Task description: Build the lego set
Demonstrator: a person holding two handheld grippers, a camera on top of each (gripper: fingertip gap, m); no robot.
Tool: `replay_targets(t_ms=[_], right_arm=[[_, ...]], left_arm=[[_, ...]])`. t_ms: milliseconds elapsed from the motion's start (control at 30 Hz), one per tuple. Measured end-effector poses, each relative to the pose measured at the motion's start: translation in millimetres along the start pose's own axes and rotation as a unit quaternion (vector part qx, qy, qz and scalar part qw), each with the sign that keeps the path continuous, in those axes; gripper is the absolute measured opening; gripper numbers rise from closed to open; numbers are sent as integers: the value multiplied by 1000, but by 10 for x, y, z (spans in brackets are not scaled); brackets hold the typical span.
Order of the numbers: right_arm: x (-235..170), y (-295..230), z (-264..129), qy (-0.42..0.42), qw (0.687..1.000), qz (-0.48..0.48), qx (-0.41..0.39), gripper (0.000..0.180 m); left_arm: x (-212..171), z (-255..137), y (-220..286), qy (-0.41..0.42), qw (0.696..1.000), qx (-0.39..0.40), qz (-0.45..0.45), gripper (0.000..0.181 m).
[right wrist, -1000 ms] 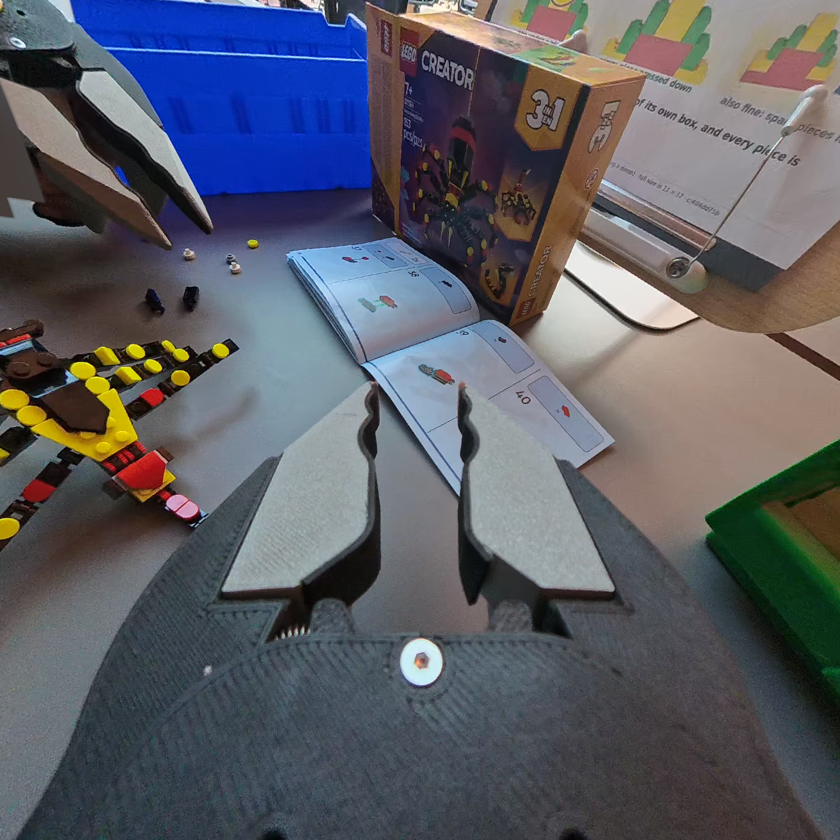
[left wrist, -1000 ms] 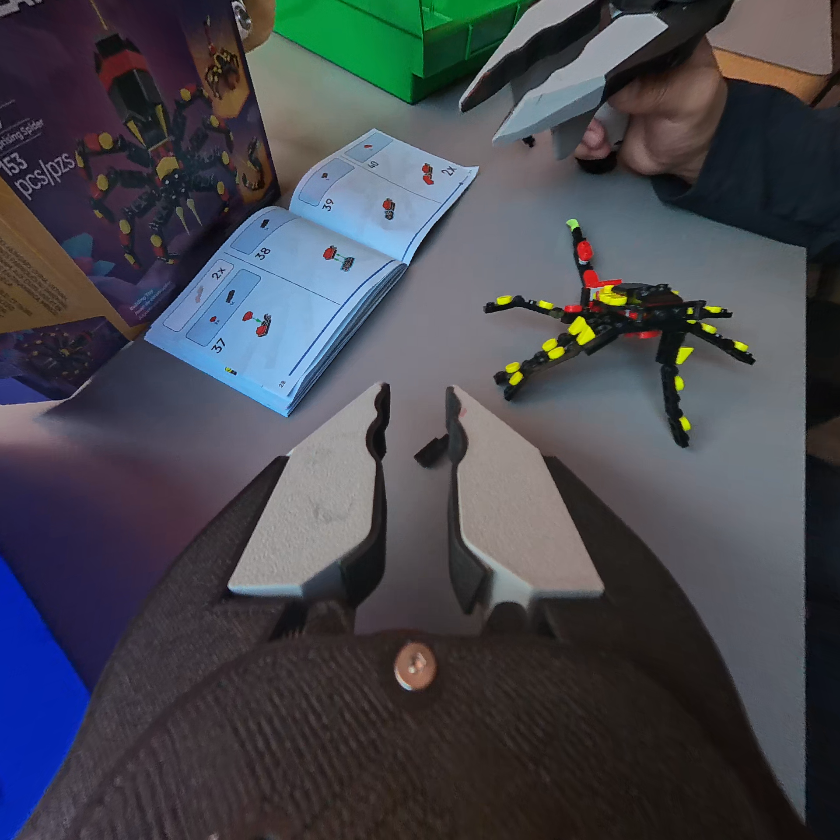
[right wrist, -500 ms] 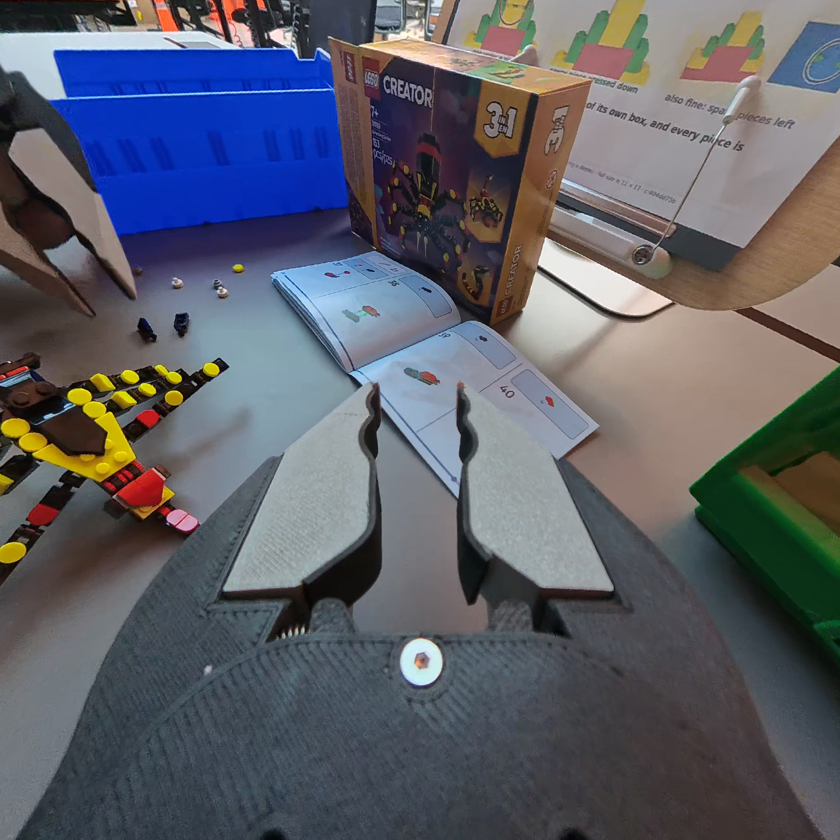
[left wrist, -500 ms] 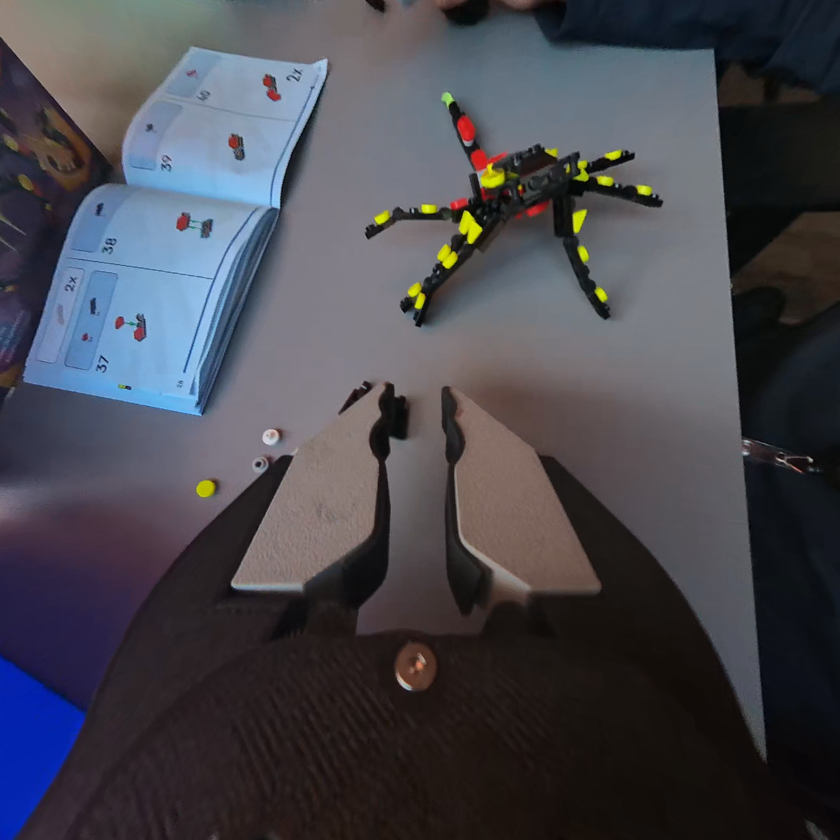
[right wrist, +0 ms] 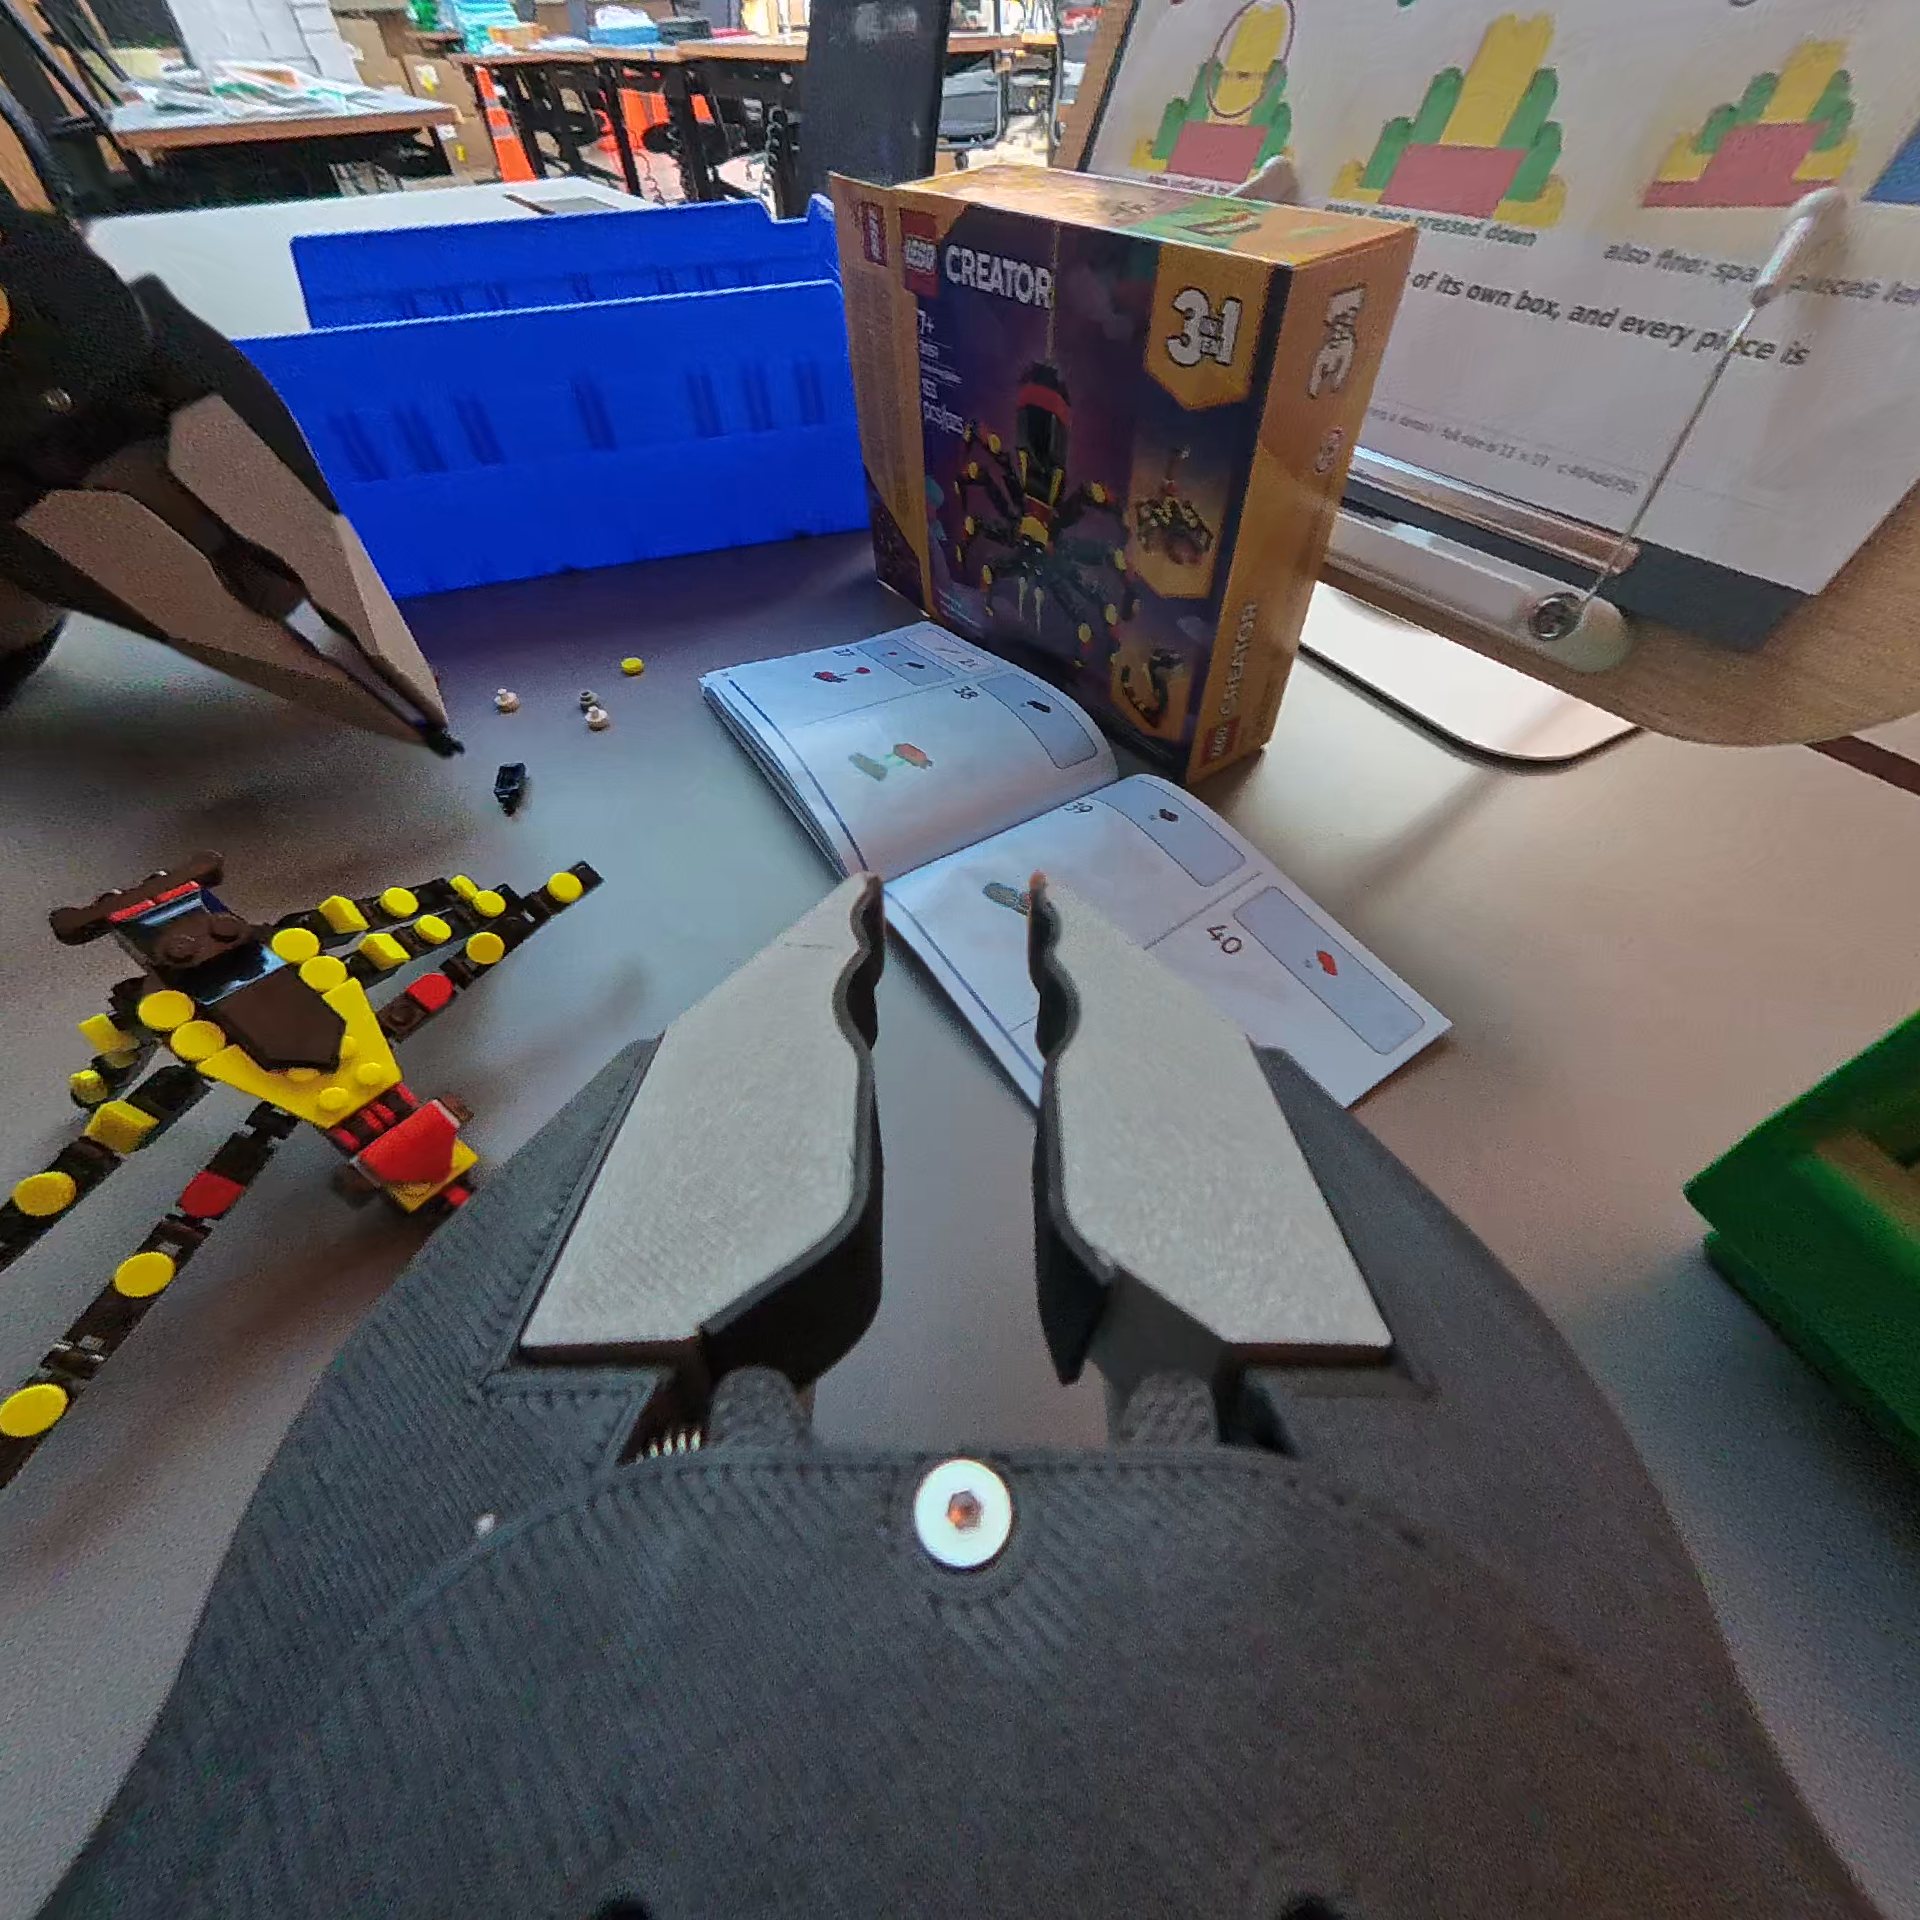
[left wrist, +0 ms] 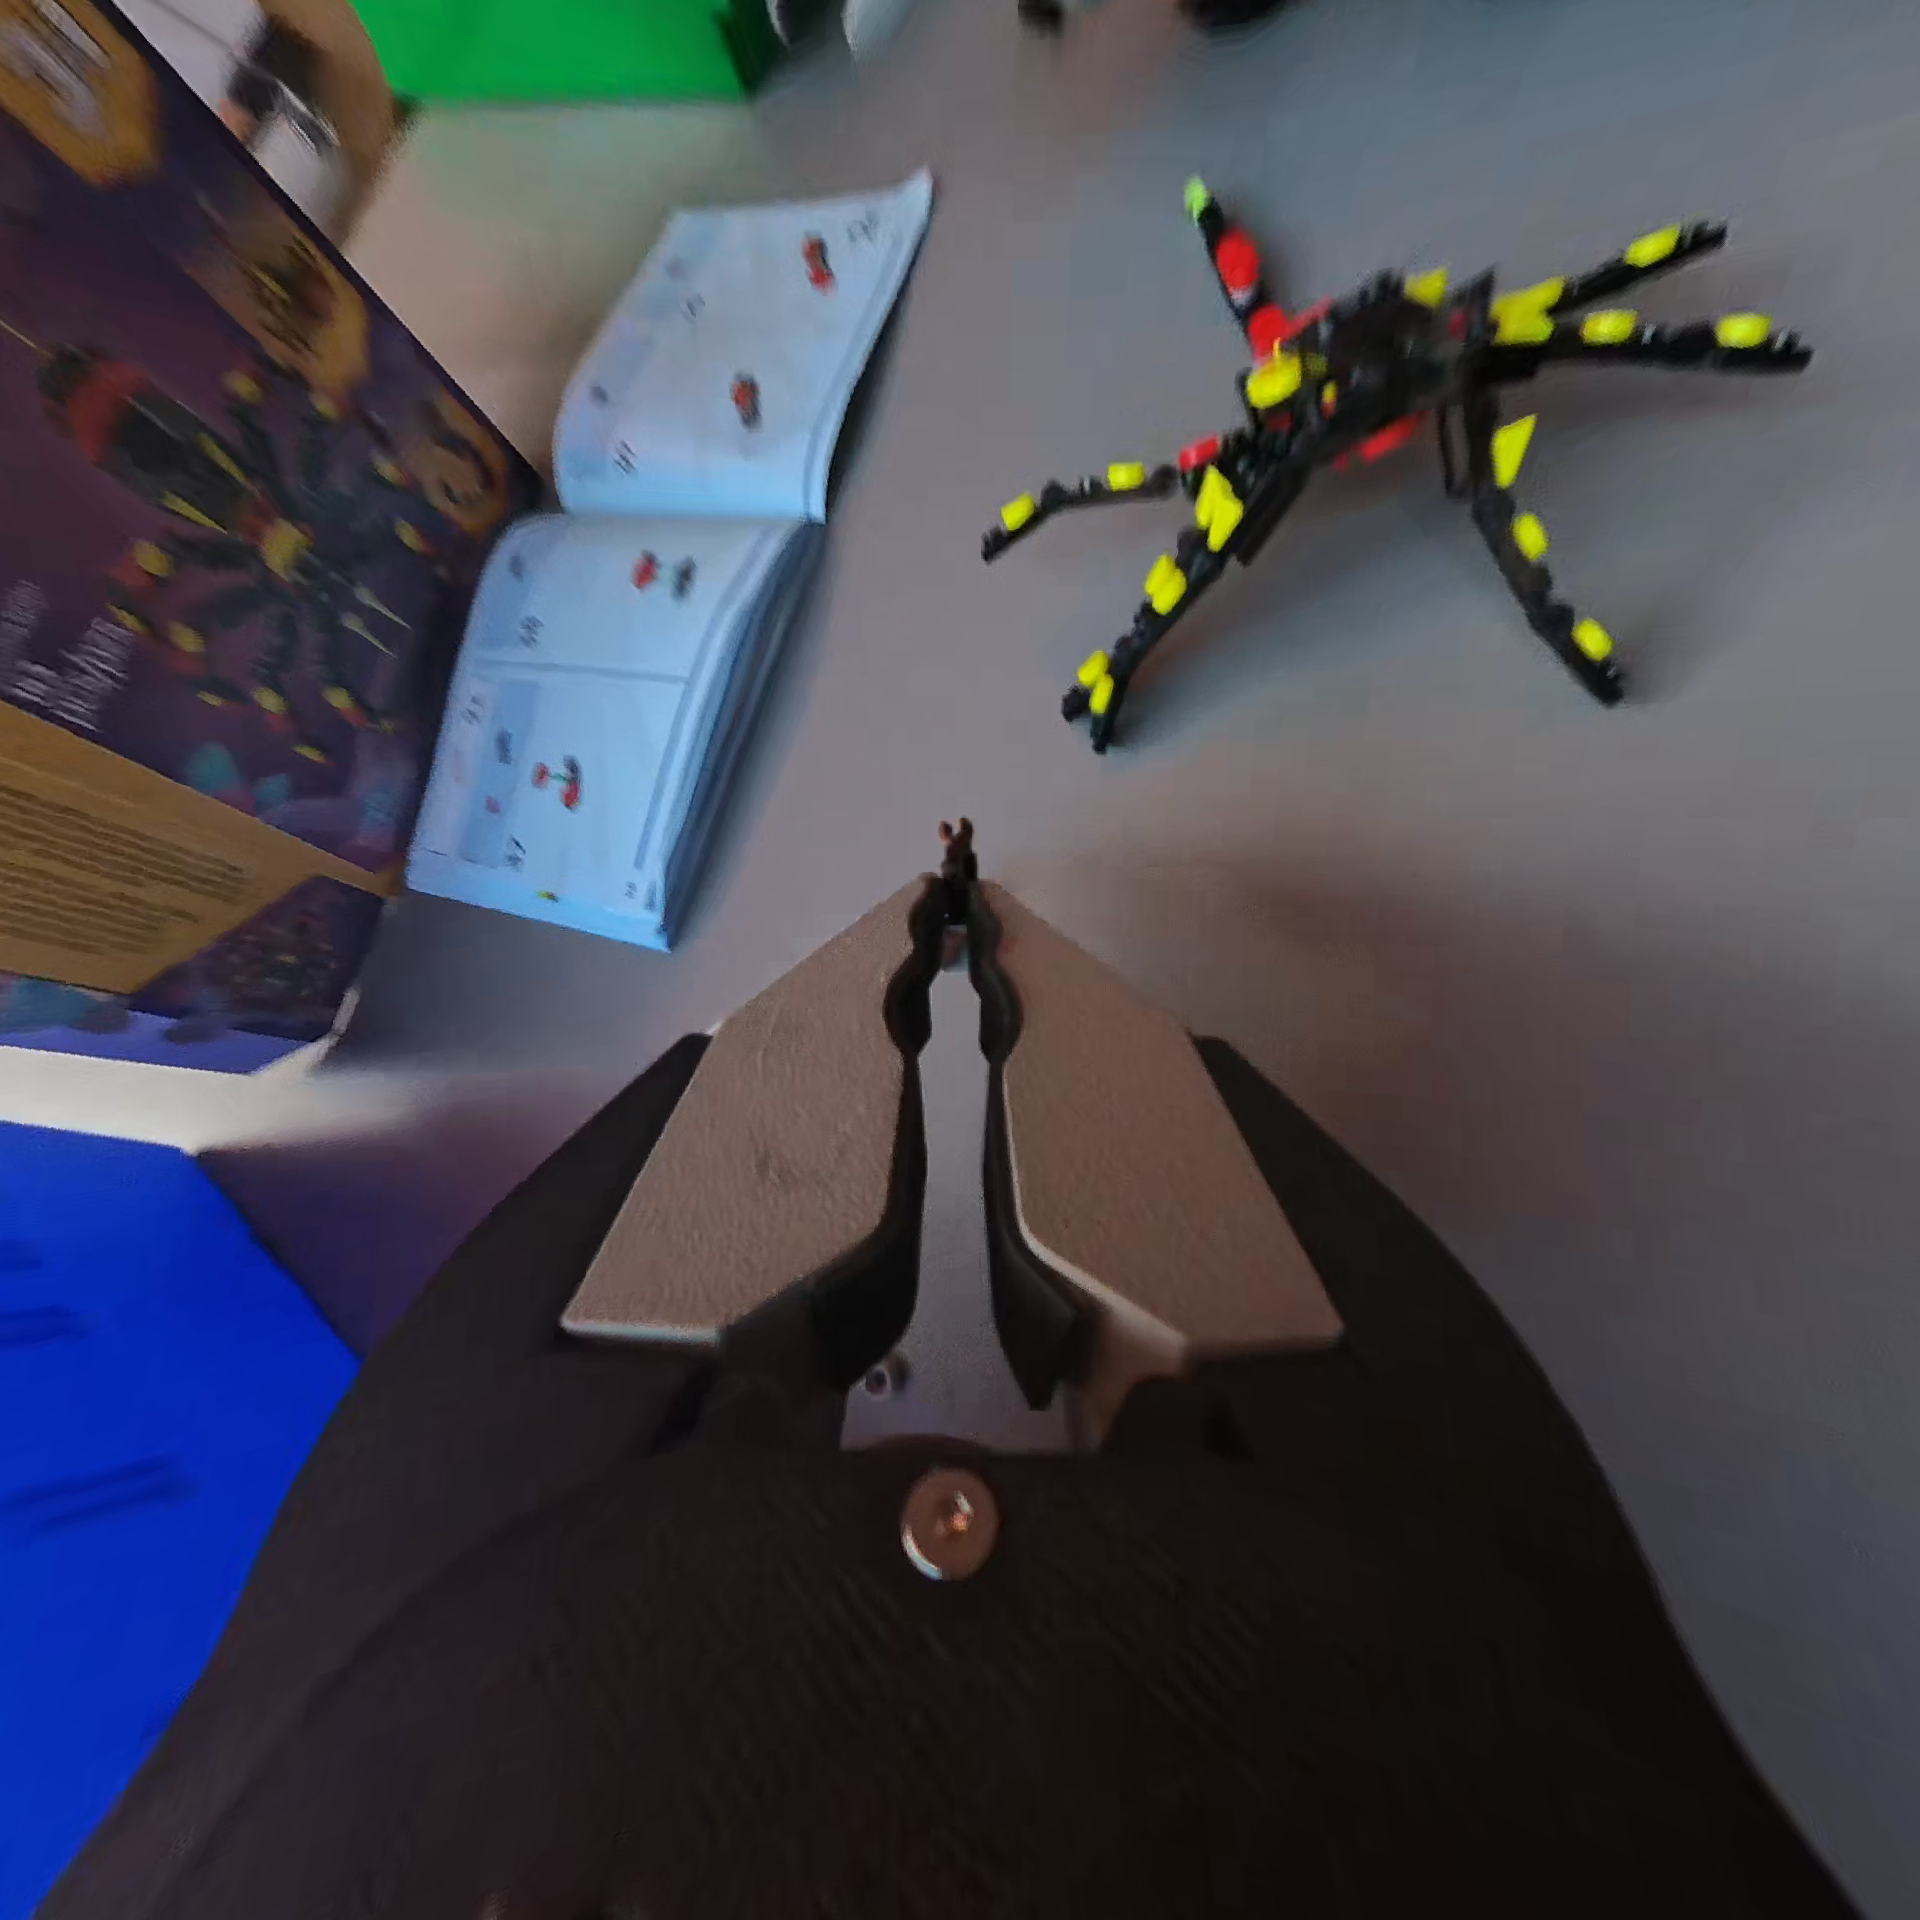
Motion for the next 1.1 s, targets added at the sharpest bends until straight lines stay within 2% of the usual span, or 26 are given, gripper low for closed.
replay_targets(t_ms=[33, 167, 300, 433, 567, 767, 1100], right_arm=[[12, -23, 14, 3, 1000, -2, 6, 24], [136, -163, 73, 38, 997, 11, 68, 20], [371, -509, 179, 80, 959, 66, 263, 19], [518, -961, 356, 75, 929, 50, 358, 28], [570, -1237, 483, 61, 926, 21, 373, 27], [565, -1318, 538, 53, 927, 17, 371, 30], [571, -1381, 507, 59, 921, -1, 385, 29]], left_arm=[[48, -48, -4, 26, 1000, 13, 11, 1], [185, -202, 13, 135, 981, 95, 104, 1], [242, -183, 123, 237, 950, 93, 183, 1], [365, -181, 241, 306, 931, 78, 181, 2], [430, -201, 311, 338, 917, 84, 193, 1], [448, -255, 388, 370, 893, 114, 228, 1], [431, -253, 463, 366, 882, 120, 270, 1]])
Point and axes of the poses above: each gripper's, where its closed fingertips meet, z out along the fingers, x out of its top, y = z × x across the jaws, the point moved 9 cm from there along -z, back along the fingers, and after that the axes turned 1 degree about y, right-handed, at the moved point
